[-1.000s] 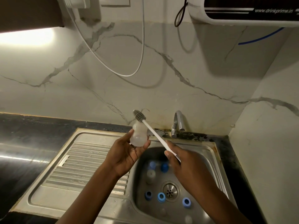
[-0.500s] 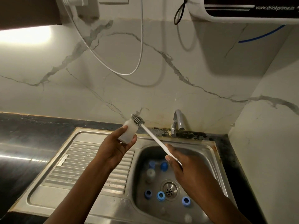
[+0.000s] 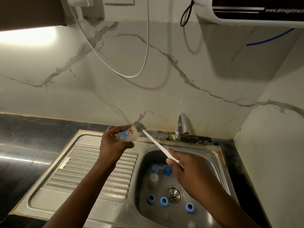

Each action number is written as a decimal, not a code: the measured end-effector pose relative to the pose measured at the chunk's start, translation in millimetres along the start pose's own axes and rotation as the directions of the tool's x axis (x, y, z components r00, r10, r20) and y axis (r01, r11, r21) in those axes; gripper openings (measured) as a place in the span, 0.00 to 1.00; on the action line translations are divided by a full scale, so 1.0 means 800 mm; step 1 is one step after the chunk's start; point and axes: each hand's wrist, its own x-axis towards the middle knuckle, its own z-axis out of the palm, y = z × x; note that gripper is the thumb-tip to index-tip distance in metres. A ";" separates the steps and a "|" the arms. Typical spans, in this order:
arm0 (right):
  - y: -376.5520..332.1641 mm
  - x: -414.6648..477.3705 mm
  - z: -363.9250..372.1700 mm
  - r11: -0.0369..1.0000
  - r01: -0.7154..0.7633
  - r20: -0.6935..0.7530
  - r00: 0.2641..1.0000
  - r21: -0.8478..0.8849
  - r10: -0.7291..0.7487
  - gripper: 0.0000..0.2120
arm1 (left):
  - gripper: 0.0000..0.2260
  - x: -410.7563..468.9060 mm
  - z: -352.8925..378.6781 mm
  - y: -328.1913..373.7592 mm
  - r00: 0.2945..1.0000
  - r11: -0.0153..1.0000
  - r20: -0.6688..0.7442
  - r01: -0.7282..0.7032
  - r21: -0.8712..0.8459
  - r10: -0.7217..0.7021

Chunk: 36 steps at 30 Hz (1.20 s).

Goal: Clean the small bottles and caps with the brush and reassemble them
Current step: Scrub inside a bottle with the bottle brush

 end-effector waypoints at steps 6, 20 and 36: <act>-0.001 0.001 0.000 0.997 -0.006 -0.011 1.000 0.073 0.007 0.23 | 0.26 0.003 0.000 -0.004 0.996 0.996 0.024 -0.083 0.042 0.082; 0.012 -0.019 0.010 0.990 -0.090 0.085 0.993 0.105 0.081 0.22 | 0.21 0.016 -0.012 0.007 0.969 0.798 0.085 0.241 -0.552 -0.233; 0.022 -0.010 0.033 0.993 -0.069 0.077 0.995 0.092 0.061 0.22 | 0.27 -0.018 -0.003 0.016 0.823 0.580 0.348 0.565 -0.587 -0.449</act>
